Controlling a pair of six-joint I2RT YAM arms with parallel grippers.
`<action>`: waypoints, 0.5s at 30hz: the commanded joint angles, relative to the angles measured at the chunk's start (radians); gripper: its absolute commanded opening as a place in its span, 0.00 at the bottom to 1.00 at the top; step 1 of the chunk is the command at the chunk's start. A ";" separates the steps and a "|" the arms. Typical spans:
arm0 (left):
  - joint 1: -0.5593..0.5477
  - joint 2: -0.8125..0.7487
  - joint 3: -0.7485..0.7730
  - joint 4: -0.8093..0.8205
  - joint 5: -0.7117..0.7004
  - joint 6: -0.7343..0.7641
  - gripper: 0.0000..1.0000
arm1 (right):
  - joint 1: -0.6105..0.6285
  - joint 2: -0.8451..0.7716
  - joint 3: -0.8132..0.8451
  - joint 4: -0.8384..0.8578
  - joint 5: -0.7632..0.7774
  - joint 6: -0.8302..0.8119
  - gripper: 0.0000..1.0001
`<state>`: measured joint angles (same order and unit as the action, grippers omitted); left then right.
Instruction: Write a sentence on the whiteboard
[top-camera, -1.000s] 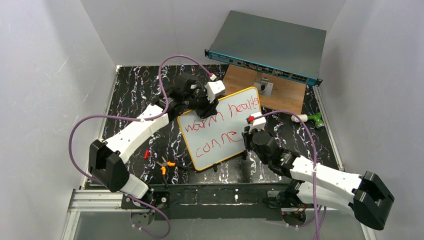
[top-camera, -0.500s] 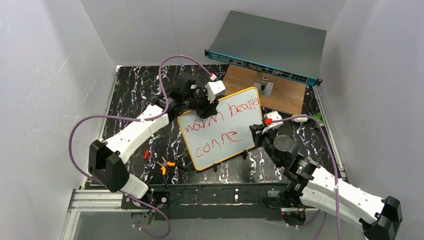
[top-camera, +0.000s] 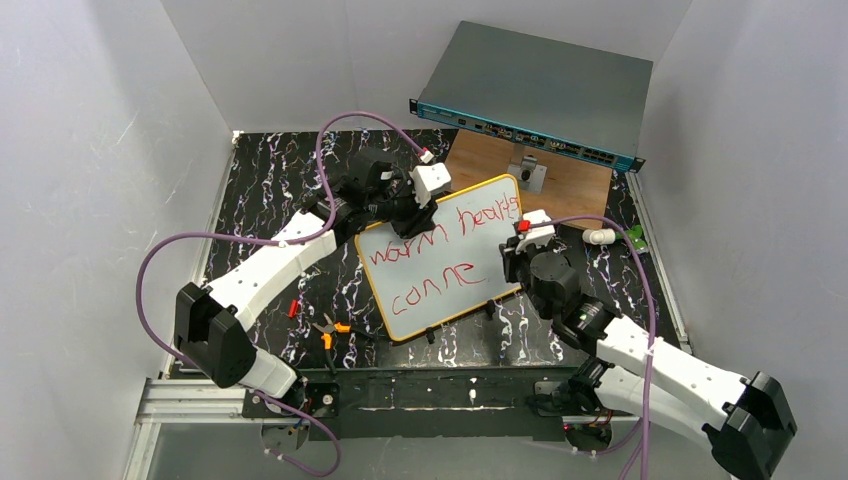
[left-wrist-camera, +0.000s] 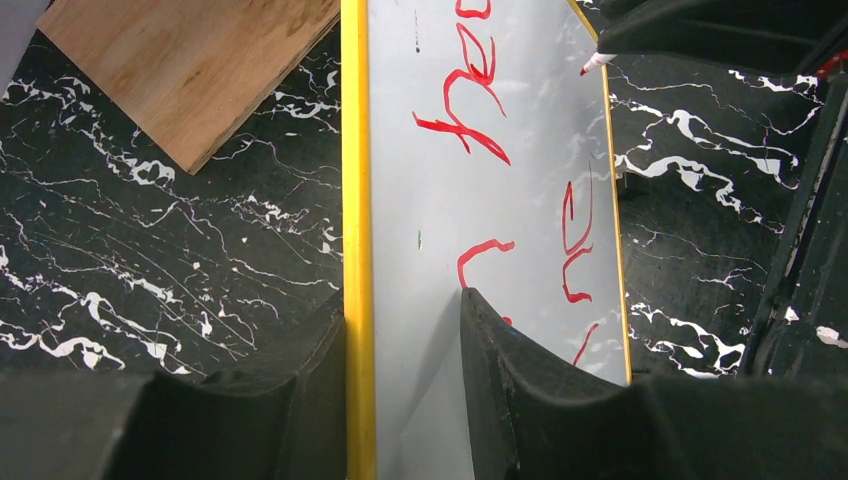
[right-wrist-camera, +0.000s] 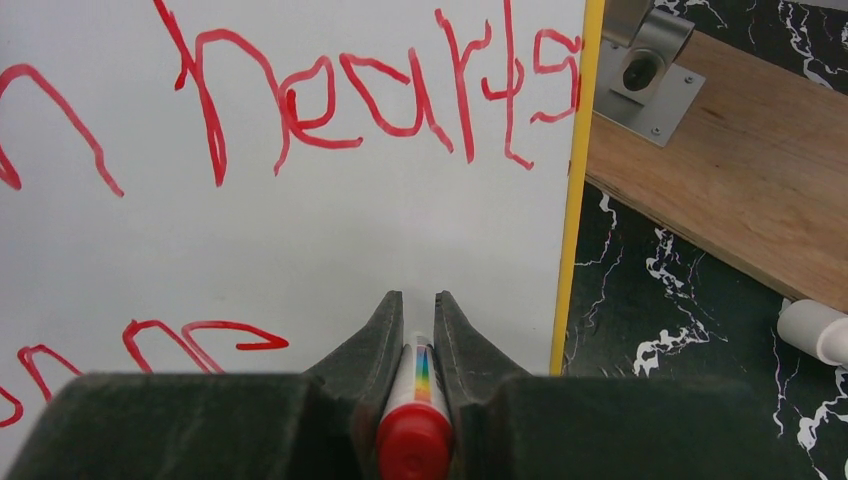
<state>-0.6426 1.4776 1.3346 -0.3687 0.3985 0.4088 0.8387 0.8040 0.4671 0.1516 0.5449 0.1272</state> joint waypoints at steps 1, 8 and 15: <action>-0.029 0.008 -0.062 -0.123 -0.029 0.099 0.00 | -0.021 0.028 0.065 0.091 -0.032 0.000 0.01; -0.028 0.006 -0.065 -0.124 -0.027 0.098 0.00 | -0.026 0.081 0.085 0.118 -0.066 0.004 0.01; -0.029 0.007 -0.058 -0.127 -0.032 0.100 0.00 | -0.027 0.153 0.110 0.155 -0.092 0.006 0.01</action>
<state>-0.6441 1.4754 1.3323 -0.3672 0.3943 0.4084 0.8173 0.9310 0.5148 0.2230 0.4759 0.1284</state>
